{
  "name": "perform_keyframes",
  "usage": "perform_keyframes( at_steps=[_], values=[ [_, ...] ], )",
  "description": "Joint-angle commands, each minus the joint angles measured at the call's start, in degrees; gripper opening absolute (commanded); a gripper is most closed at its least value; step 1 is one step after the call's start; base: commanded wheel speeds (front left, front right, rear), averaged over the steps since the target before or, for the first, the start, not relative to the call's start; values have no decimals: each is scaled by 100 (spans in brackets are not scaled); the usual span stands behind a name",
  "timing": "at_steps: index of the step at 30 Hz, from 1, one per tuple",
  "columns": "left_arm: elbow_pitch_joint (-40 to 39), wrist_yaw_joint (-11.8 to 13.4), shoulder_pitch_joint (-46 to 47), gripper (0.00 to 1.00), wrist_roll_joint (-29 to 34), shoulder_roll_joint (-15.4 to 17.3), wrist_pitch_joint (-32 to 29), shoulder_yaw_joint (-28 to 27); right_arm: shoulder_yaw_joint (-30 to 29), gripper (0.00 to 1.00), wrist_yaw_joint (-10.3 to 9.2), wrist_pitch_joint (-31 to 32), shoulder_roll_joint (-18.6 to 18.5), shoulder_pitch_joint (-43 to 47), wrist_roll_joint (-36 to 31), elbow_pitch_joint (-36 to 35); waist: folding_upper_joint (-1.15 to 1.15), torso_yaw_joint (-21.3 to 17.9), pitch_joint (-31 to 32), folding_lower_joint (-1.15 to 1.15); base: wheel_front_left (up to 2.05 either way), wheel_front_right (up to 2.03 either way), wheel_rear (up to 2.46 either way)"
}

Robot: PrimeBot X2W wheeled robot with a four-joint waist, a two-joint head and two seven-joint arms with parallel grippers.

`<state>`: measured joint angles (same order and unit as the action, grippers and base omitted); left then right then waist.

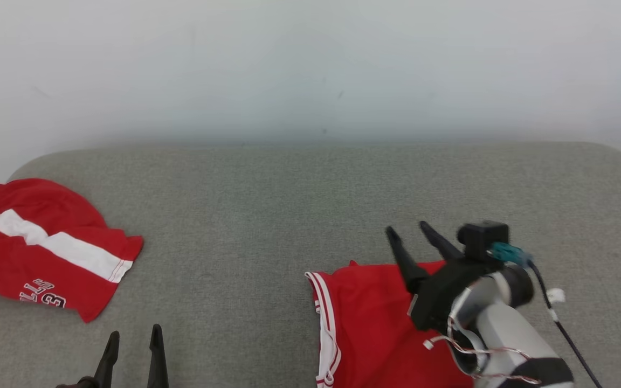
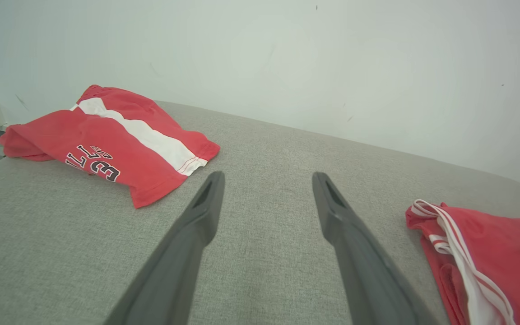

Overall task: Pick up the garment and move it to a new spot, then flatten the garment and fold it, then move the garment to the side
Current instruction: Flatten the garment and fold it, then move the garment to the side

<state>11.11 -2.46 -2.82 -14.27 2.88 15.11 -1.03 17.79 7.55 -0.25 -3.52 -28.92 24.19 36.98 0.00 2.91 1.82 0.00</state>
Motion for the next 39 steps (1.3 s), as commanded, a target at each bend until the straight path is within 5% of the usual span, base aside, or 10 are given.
perform_keyframes(
  at_steps=[1, 16, 39],
  values=[
    [-14, 30, -25, 100, 8, 3, 3, -33, -122, 100, -14, -145, -131, 193, -160, -57, 0, -102, 68, 0, 0, 0, 0],
    [-175, 122, -94, 100, -113, 3, 2, -202, -582, 100, -14, -800, -762, 1525, -617, -1089, 0, -603, 242, 0, 0, 0, 0],
    [-20, 43, -409, 100, -96, 4, 3, -278, -621, 100, -14, -1124, -608, 2177, -563, -1221, 0, -659, 463, 0, 0, 0, 0]
  ],
)
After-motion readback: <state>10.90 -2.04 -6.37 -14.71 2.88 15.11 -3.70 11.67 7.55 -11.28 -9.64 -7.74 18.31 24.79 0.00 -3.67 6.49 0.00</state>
